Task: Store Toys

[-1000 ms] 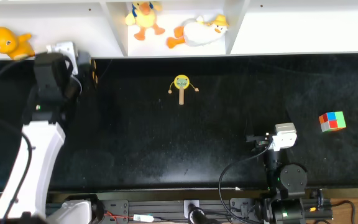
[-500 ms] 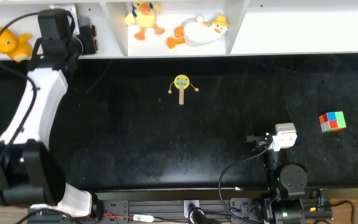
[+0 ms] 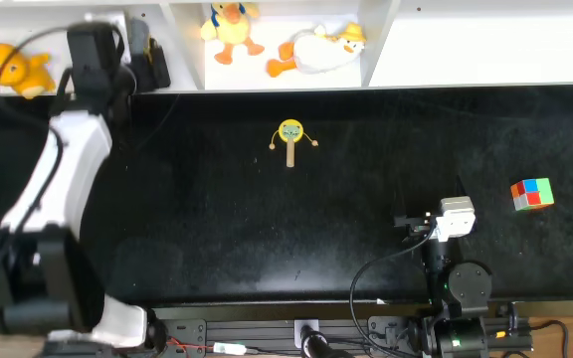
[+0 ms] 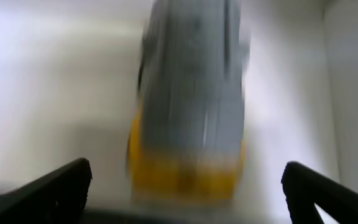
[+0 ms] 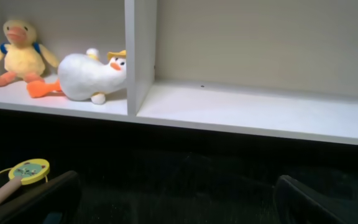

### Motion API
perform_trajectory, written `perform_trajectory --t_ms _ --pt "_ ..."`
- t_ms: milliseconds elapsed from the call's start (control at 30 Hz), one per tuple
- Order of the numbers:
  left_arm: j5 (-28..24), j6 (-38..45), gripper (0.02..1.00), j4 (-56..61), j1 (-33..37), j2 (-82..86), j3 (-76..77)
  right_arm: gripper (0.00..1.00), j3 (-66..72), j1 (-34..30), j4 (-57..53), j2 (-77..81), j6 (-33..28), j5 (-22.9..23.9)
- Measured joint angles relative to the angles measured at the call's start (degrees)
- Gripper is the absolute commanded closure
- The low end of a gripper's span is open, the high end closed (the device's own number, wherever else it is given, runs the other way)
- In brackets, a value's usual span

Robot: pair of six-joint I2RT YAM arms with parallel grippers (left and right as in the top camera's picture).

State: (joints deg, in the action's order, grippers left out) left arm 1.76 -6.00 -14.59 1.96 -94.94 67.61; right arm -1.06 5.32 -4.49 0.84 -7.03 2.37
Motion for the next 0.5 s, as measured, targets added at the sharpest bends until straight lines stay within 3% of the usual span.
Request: perform_trajectory --t_ms 267,500 --pt "1.6 0.0 0.02 -0.44 0.0 33.55 -28.74 0.007 0.0 0.02 -0.02 0.0 -0.04 0.0" --pt "-0.5 3.8 0.02 17.75 -1.6 66.97 -49.05 0.005 0.0 0.02 -0.02 -0.04 -0.02 -0.02"
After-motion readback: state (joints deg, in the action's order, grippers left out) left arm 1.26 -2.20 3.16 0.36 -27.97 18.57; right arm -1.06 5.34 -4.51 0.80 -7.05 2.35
